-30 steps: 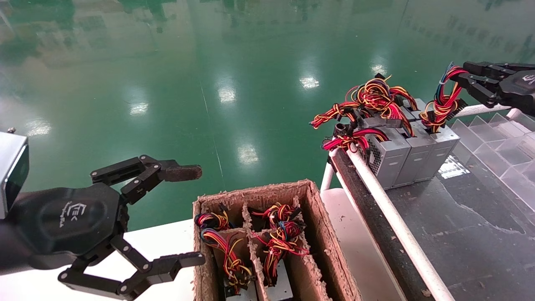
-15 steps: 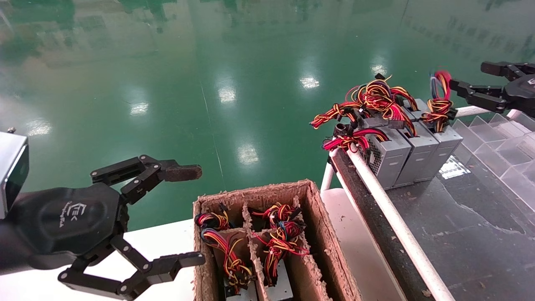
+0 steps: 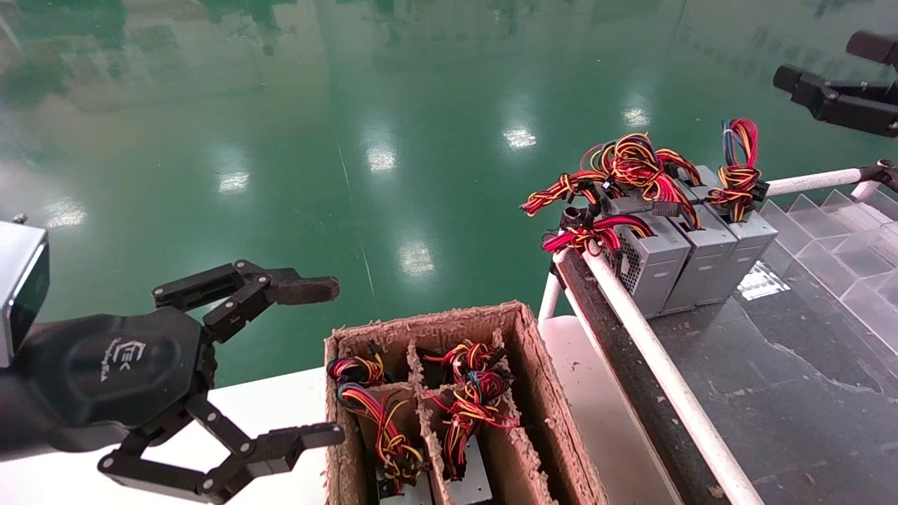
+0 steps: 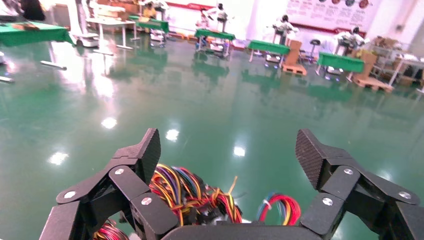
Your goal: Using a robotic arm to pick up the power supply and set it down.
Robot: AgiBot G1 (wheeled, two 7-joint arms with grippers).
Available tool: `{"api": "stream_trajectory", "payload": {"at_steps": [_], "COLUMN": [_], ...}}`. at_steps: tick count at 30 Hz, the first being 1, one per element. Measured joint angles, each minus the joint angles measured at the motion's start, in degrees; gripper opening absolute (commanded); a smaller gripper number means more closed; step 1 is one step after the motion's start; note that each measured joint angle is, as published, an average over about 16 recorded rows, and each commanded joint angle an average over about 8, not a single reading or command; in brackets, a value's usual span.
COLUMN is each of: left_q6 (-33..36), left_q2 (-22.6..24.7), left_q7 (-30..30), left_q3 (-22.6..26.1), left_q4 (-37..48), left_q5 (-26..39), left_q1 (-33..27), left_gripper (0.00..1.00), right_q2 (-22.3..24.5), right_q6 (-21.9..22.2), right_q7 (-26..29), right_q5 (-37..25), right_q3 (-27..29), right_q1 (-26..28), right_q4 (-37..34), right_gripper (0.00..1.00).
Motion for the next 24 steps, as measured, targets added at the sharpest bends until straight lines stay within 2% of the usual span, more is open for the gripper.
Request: {"api": "stream_trajectory", "payload": {"at_steps": [24], "left_q6": [0.0], "left_q2": [0.0], "left_q7": [0.0], "left_q3": [0.0], "left_q4": [0.0], "left_q5": [0.0], "left_q1": [0.0], "left_gripper": [1.0], "right_q2": [3.3], "right_q6": [-5.8], "right_q7": [10.7], "right_q5": [10.0], "right_q3": [0.4], "right_q1": [-16.2], "right_q4": [28.0], "right_gripper": [1.0]}}
